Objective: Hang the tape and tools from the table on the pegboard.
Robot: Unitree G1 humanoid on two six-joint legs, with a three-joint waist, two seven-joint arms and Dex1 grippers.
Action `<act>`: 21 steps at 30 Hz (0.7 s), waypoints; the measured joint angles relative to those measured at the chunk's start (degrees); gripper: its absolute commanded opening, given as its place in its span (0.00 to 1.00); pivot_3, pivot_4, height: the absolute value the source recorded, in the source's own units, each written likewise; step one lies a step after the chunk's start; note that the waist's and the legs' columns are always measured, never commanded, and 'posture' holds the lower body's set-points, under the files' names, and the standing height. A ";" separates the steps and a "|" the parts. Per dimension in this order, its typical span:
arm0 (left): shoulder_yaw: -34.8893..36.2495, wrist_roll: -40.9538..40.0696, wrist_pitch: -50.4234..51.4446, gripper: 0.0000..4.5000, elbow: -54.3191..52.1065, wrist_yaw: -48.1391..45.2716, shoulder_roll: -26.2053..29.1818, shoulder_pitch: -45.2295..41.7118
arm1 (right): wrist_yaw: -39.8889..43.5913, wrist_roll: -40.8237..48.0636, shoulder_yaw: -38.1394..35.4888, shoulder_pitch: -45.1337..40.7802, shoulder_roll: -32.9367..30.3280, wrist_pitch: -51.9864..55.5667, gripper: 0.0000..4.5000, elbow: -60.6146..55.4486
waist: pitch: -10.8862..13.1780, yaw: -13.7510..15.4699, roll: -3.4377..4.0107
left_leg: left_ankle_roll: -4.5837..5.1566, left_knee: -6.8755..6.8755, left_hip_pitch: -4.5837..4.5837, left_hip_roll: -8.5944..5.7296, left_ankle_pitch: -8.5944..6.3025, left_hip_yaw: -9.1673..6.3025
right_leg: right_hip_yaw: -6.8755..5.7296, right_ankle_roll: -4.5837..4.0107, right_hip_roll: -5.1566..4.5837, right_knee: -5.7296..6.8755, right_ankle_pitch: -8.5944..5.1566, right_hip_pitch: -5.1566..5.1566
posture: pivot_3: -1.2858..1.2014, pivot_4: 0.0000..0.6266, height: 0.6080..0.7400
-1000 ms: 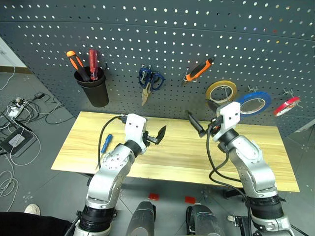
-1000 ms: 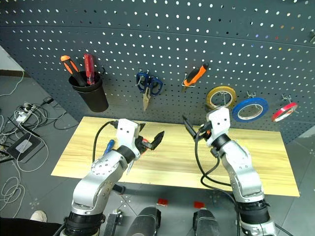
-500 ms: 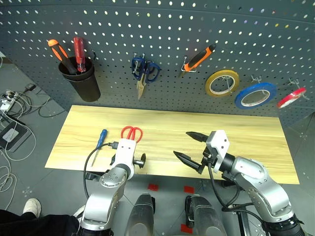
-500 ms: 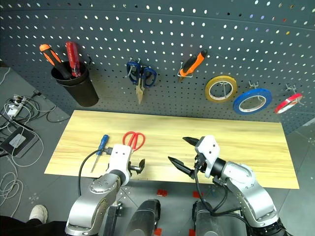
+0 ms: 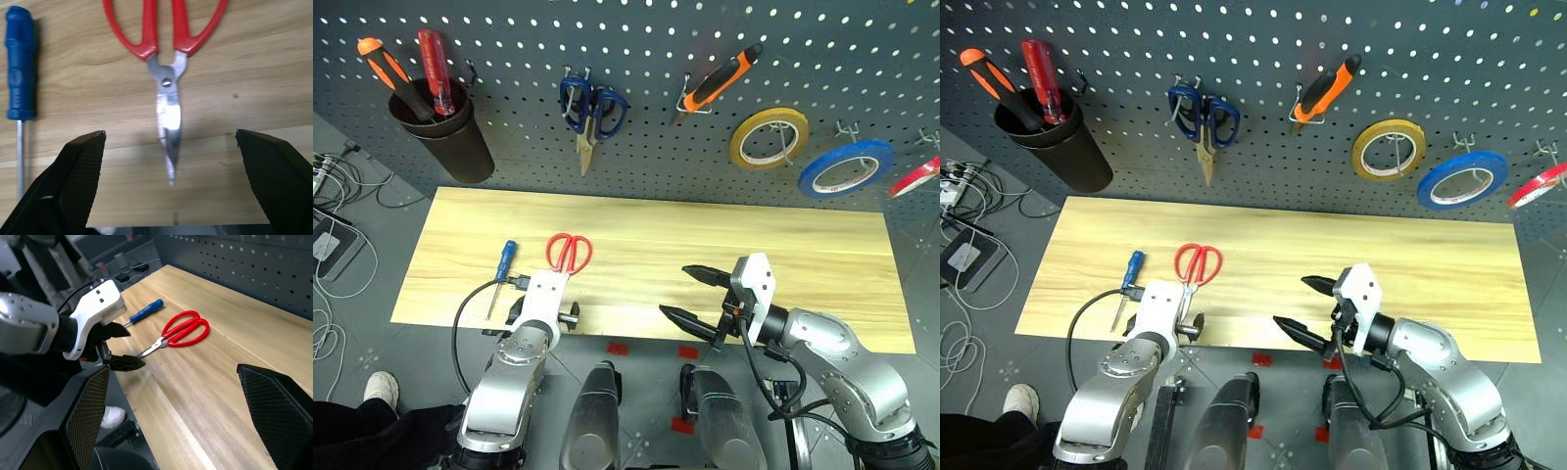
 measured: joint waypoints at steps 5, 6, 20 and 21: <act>0.41 -0.28 -2.67 1.00 3.04 -2.55 1.41 -2.23 | -2.59 0.48 0.03 -0.52 1.25 2.42 0.99 -1.78 | 1.01 0.13 0.01 | -0.04 -0.02 0.00 -0.04 0.02 -0.01 | -0.04 0.01 -0.01 0.02 0.00 -0.04 | 0.57 0.87 1.00; 0.78 -0.43 -3.46 1.00 4.11 -3.14 1.68 -3.09 | -3.14 0.63 -0.01 -0.53 1.44 2.84 0.99 -2.09 | 1.24 0.13 0.02 | -0.06 -0.03 -0.04 -0.04 0.03 0.00 | -0.02 0.02 0.00 0.04 0.00 -0.10 | 0.57 0.87 1.00; 7.13 -5.56 -5.59 0.79 9.94 -8.50 0.61 -9.13 | -7.63 4.01 -1.31 -1.31 1.63 8.44 1.00 -5.97 | 3.43 -0.04 0.15 | -0.33 -0.11 -0.50 -0.02 0.18 0.12 | 0.05 0.04 -0.01 0.22 -0.01 -0.76 | 0.56 0.95 1.00; 7.16 -5.73 -5.59 0.75 10.04 -8.64 0.51 -9.21 | -7.71 4.15 -1.31 -1.36 1.59 8.55 1.00 -5.98 | 3.46 -0.06 0.17 | -0.33 -0.11 -0.51 -0.02 0.18 0.12 | 0.05 0.04 -0.01 0.22 -0.01 -0.76 | 0.56 0.95 1.00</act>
